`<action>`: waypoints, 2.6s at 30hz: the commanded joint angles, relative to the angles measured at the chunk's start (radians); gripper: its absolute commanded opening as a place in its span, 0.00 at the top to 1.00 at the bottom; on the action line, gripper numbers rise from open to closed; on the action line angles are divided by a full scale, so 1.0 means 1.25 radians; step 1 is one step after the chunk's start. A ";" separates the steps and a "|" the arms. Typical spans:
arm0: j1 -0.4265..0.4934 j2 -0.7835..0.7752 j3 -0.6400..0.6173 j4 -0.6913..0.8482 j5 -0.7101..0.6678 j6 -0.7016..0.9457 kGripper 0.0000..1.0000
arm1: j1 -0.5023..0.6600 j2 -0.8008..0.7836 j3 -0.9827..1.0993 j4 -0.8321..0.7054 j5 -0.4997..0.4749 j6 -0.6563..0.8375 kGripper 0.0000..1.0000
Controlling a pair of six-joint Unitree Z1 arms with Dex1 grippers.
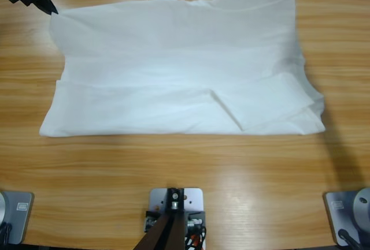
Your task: Fold clothes
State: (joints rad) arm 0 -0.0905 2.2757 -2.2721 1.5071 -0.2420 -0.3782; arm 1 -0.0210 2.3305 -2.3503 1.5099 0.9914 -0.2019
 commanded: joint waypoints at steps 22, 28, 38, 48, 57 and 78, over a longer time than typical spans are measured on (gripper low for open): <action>0.065 -0.079 0.317 -0.042 -0.005 0.022 1.00 | -0.042 -0.116 0.379 -0.011 -0.005 -0.081 1.00; 0.051 -0.074 0.332 -0.043 -0.014 0.029 1.00 | -0.056 -0.102 0.416 -0.019 -0.009 -0.083 1.00; -0.008 -0.074 0.391 -0.078 -0.022 0.022 1.00 | -0.069 -0.101 0.475 -0.049 -0.009 -0.083 1.00; 0.000 -0.060 0.423 -0.094 -0.018 0.023 1.00 | -0.069 -0.081 0.516 -0.070 -0.012 -0.084 1.00; 0.009 -0.052 0.450 -0.095 -0.010 0.025 1.00 | -0.070 -0.062 0.536 -0.070 -0.035 -0.084 1.00; 0.016 -0.090 0.482 -0.095 -0.019 0.041 1.00 | -0.079 -0.088 0.580 -0.069 -0.056 -0.083 0.40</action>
State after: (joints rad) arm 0 -0.0841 2.1566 -1.7011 1.4042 -0.2537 -0.3514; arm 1 -0.1018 2.1999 -1.6579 1.4310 0.9464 -0.2929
